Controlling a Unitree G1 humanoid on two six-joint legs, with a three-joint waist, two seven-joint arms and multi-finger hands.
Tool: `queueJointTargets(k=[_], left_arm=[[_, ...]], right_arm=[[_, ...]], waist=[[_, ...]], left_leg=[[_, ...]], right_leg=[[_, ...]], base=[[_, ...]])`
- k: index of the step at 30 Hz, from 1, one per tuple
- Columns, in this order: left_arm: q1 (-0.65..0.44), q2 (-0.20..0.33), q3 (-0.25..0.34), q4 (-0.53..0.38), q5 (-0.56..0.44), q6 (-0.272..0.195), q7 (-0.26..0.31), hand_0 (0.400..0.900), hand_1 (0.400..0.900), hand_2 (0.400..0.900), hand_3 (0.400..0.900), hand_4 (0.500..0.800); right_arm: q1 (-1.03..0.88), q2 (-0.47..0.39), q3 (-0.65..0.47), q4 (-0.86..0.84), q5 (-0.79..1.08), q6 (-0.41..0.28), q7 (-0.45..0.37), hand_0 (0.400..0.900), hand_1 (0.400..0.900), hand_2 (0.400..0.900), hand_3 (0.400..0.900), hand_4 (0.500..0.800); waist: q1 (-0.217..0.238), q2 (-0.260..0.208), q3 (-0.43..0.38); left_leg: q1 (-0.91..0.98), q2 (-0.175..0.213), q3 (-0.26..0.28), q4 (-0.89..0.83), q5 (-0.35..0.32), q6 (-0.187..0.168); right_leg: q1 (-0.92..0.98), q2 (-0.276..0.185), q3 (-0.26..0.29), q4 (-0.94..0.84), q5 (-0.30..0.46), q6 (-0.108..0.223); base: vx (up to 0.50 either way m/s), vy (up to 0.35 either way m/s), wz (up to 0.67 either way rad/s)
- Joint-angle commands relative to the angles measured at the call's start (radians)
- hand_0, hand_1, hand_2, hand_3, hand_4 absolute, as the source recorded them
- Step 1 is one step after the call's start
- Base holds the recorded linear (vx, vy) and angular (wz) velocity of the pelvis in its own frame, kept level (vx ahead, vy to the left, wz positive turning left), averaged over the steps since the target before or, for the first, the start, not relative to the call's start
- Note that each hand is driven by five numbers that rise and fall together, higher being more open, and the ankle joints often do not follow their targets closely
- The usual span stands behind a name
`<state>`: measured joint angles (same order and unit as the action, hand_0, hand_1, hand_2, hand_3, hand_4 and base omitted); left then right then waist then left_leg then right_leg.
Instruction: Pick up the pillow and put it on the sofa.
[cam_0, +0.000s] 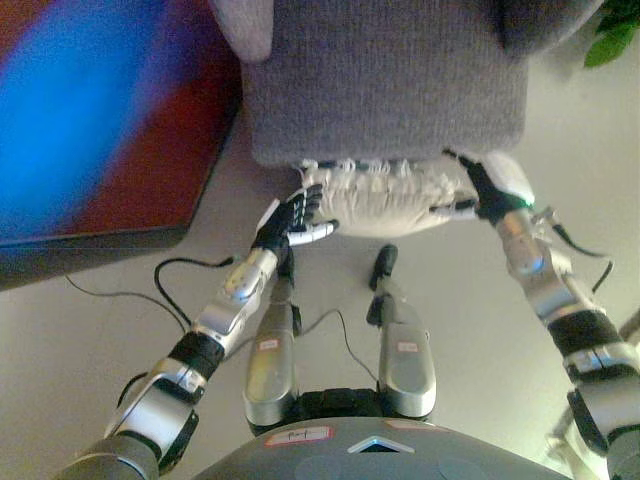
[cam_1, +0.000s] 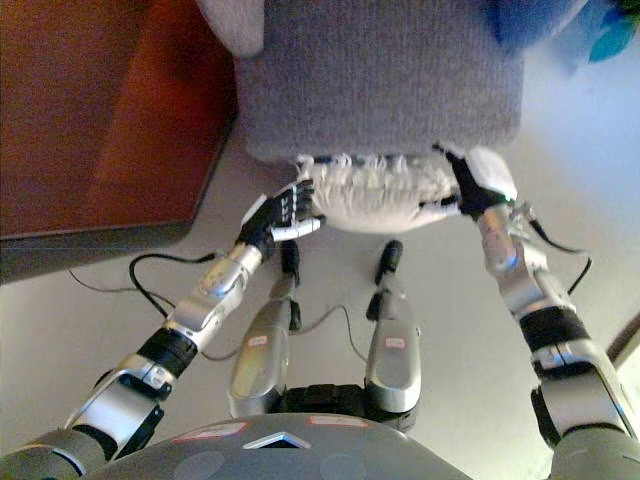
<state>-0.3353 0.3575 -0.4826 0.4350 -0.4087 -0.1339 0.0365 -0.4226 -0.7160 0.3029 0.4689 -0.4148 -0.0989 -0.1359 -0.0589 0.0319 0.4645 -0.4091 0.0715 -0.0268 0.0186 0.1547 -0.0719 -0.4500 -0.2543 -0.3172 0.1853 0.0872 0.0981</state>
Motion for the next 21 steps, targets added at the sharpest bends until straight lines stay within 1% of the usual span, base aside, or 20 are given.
queueJointTargets(k=[1,4,8,11,16,19,21], left_arm=[[-0.041,0.027,0.04,-0.09,-0.025,-0.094,0.028,0.9,0.9,0.9,0.9,0.8],[-0.079,0.027,0.03,-0.094,-0.031,-0.1,0.046,0.9,0.9,0.9,0.9,0.8],[-0.112,0.029,0.042,-0.095,-0.032,-0.112,0.072,0.9,0.9,0.9,0.9,0.8],[-0.129,0.026,0.053,-0.094,-0.033,-0.119,0.086,0.9,0.9,0.9,0.9,0.8],[-0.153,0.019,0.055,-0.091,-0.034,-0.126,0.099,0.9,0.9,0.9,0.9,0.8],[-0.162,0.011,0.058,-0.081,-0.03,-0.128,0.103,0.9,0.9,0.9,0.9,0.8],[-0.164,0.009,0.059,-0.079,-0.034,-0.132,0.105,0.9,0.9,0.9,0.9,0.8]], right_arm=[[-0.087,-0.035,0.043,-0.033,-0.068,-0.038,-0.084,0.9,0.9,0.9,0.9,0.8],[-0.15,-0.042,0.065,0.003,-0.086,-0.028,-0.107,0.9,0.9,0.9,0.9,0.8],[-0.181,-0.039,0.063,0.031,-0.078,-0.022,-0.123,0.9,0.9,0.9,0.9,0.8],[-0.193,-0.03,0.059,0.04,-0.068,-0.025,-0.128,0.9,0.9,0.9,0.9,0.8],[-0.205,-0.012,0.075,0.065,-0.053,-0.032,-0.126,0.9,0.9,0.9,0.9,0.8],[-0.189,-0.002,0.081,0.074,-0.059,-0.034,-0.118,0.9,0.9,0.9,0.9,0.8],[-0.186,0.003,0.072,0.08,-0.061,-0.036,-0.13,0.9,0.9,0.9,0.9,0.8]], waist=[[0.016,-0.026,-0.022],[0.018,-0.02,-0.001],[0.014,-0.012,0.019],[0.01,-0.011,0.035],[0.006,-0.005,0.055],[0.0,-0.005,0.055],[-0.001,-0.003,0.055]], left_leg=[[-0.013,0.028,0.038,0.083,-0.106,-0.017],[-0.084,0.016,0.04,0.125,-0.115,-0.018],[-0.181,0.001,0.037,0.187,-0.129,-0.022],[-0.246,0.0,0.039,0.238,-0.145,-0.024],[-0.327,-0.002,0.037,0.298,-0.159,-0.027],[-0.365,-0.003,0.034,0.327,-0.167,-0.029],[-0.389,-0.002,0.031,0.345,-0.172,-0.031]], right_leg=[[-0.118,-0.081,0.077,0.107,0.027,0.095],[-0.191,-0.087,0.101,0.159,0.022,0.098],[-0.265,-0.092,0.12,0.222,0.01,0.101],[-0.308,-0.097,0.131,0.267,-0.009,0.101],[-0.377,-0.104,0.147,0.326,-0.027,0.1],[-0.41,-0.105,0.152,0.35,-0.037,0.099],[-0.43,-0.106,0.158,0.363,-0.043,0.098]], base=[[-0.06,-0.03,-0.05],[-0.08,-0.014,0.0],[-0.07,-0.007,0.05],[-0.05,-0.016,0.03],[-0.03,0.004,-0.01],[0.0,0.002,-0.01],[0.0,0.001,-0.02]])
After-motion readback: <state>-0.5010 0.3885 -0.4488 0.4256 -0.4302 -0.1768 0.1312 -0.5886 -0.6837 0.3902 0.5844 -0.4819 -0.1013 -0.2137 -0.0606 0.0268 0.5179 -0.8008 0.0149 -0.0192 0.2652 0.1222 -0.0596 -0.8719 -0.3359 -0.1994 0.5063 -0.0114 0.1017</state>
